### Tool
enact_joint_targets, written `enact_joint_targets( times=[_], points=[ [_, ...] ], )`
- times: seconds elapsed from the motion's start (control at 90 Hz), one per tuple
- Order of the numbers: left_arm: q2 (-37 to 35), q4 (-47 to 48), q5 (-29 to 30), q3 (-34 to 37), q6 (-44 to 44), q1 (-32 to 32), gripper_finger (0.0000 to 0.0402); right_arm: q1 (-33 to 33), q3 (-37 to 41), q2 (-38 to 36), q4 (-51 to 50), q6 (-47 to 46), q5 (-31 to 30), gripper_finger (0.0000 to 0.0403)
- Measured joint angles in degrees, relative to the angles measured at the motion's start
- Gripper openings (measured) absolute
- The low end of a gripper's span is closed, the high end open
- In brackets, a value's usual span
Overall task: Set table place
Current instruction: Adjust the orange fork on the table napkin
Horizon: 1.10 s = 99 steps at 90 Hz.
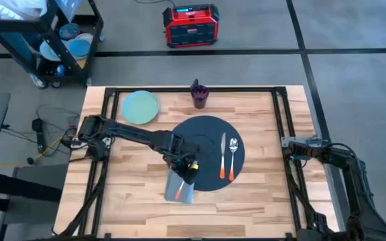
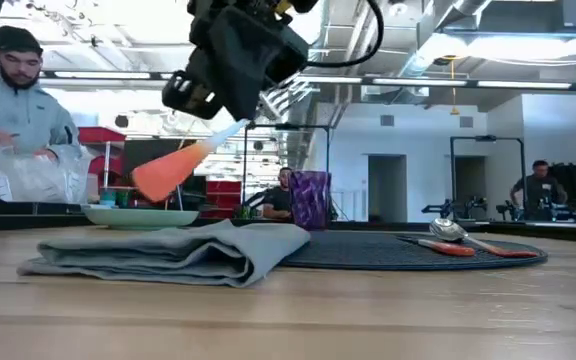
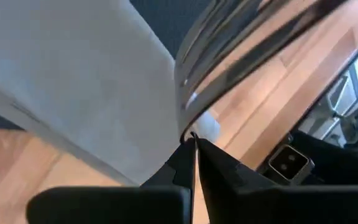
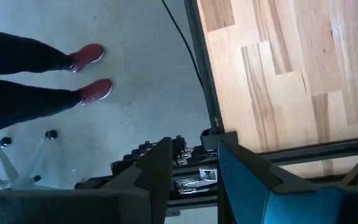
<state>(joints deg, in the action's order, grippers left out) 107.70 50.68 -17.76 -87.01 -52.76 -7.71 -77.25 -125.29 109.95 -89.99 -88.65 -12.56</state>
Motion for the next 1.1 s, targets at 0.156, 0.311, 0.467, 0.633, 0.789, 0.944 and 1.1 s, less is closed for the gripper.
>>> enact_joint_targets(
  times=[0.156,0.311,0.467,0.633,0.789,0.944,1.1],
  points=[
    [0.2,-0.9,-0.3,2.4,1.3,0.4,0.0000,0.0,0.0,0.0,0.0,-1.8,0.0,0.0118],
    [0.2,-2.8,-0.6,3.5,2.4,0.4,0.0000,0.1,0.0,0.0,0.0,-2.9,0.2,0.0118],
    [0.2,-3.6,-1.5,3.9,4.3,0.4,0.0000,0.3,0.0,0.0,0.0,-2.9,0.3,0.0118],
    [0.2,-3.9,-1.5,3.9,7.3,0.4,0.0000,0.5,0.0,0.0,0.0,-2.9,0.6,0.0118],
    [0.2,-6.1,-0.7,5.7,8.2,0.9,0.0000,0.6,0.0,0.0,0.0,-3.0,0.6,0.0118],
    [0.2,-10.0,-0.6,9.8,4.8,1.1,0.0000,0.6,0.0,0.0,0.0,-3.0,0.7,0.0118],
    [0.2,-13.3,-0.9,11.2,4.6,0.8,0.0000,0.6,0.0,0.0,0.0,-3.0,0.7,0.0118]
  ],
)
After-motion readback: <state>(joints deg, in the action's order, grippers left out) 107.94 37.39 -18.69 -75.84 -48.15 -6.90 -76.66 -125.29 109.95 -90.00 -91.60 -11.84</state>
